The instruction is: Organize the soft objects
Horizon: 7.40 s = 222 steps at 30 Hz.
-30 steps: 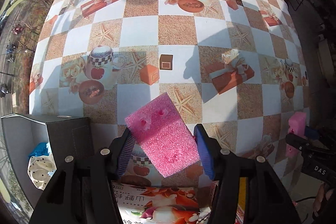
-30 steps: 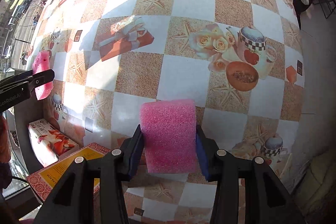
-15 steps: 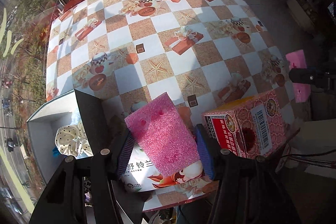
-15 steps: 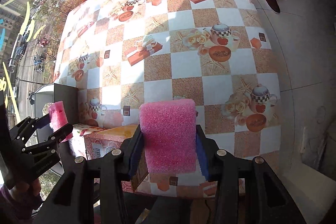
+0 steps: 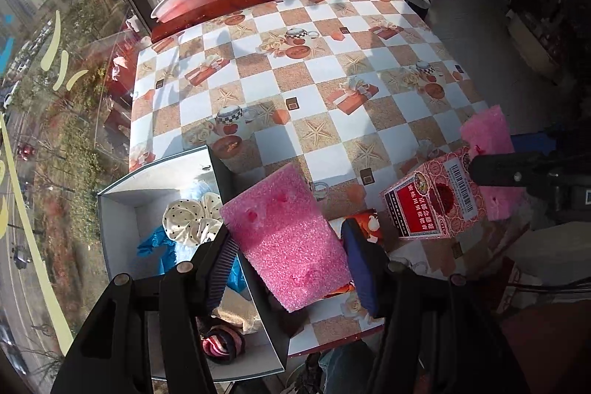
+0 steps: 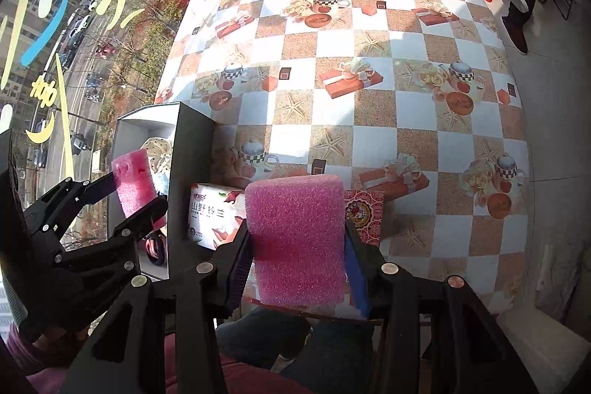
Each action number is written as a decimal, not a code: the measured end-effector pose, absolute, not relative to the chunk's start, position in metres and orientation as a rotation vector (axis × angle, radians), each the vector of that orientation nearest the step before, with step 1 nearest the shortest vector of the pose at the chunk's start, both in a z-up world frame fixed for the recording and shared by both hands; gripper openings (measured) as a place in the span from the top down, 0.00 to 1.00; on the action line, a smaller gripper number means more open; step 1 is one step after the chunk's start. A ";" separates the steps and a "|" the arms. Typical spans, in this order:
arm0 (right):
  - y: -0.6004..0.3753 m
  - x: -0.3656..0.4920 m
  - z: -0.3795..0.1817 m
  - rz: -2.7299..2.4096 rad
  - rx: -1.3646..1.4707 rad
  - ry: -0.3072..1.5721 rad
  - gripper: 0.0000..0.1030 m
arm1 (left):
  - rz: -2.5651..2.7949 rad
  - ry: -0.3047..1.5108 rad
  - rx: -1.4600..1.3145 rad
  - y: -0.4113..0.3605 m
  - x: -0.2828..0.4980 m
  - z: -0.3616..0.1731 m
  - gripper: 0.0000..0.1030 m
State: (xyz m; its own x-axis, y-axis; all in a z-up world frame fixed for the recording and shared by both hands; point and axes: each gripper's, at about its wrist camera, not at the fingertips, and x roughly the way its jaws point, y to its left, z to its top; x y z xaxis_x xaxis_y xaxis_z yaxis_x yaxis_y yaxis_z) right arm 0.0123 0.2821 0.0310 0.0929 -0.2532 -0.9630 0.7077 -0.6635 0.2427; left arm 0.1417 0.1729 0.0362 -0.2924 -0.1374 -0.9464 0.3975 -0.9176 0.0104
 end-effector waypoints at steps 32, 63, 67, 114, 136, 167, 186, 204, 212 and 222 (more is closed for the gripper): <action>0.191 0.101 0.022 -1.427 1.500 0.711 0.54 | -2.068 0.541 1.447 0.124 0.229 0.032 0.41; 0.173 0.121 0.019 -1.376 1.461 0.774 0.54 | -2.003 0.606 1.384 0.114 0.253 0.030 0.41; 0.170 0.125 0.018 -1.368 1.454 0.787 0.54 | -1.994 0.620 1.375 0.112 0.257 0.029 0.41; 0.091 0.154 0.011 -1.278 1.357 0.898 0.54 | -1.846 0.723 1.295 0.056 0.309 0.014 0.41; 0.066 0.157 -0.022 -1.248 1.422 0.911 0.54 | -1.799 0.786 1.423 0.042 0.293 -0.030 0.41; 0.069 0.161 -0.028 -1.252 1.434 0.912 0.54 | -1.780 0.802 1.461 0.048 0.296 -0.037 0.41; 0.075 0.149 -0.024 -1.244 1.499 0.897 0.00 | -1.840 0.863 1.431 0.062 0.307 -0.029 0.10; 0.115 0.158 -0.018 -1.286 1.469 0.922 0.00 | -1.763 0.880 1.468 0.065 0.312 -0.019 0.10; 0.115 0.151 -0.012 -1.328 1.480 0.874 0.00 | -1.762 0.853 1.494 0.062 0.304 -0.015 0.10; 0.109 0.155 -0.011 -1.332 1.478 0.851 0.00 | -1.781 0.831 1.506 0.057 0.302 -0.013 0.10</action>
State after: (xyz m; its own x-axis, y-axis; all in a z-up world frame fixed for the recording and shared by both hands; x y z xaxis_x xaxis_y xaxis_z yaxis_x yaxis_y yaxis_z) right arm 0.1548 0.1092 -0.0112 0.1685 -0.0920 -0.9814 0.9291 -0.3176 0.1893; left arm 0.3022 0.0568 -0.0129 -0.1258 -0.0795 -0.9889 0.8087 -0.5855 -0.0558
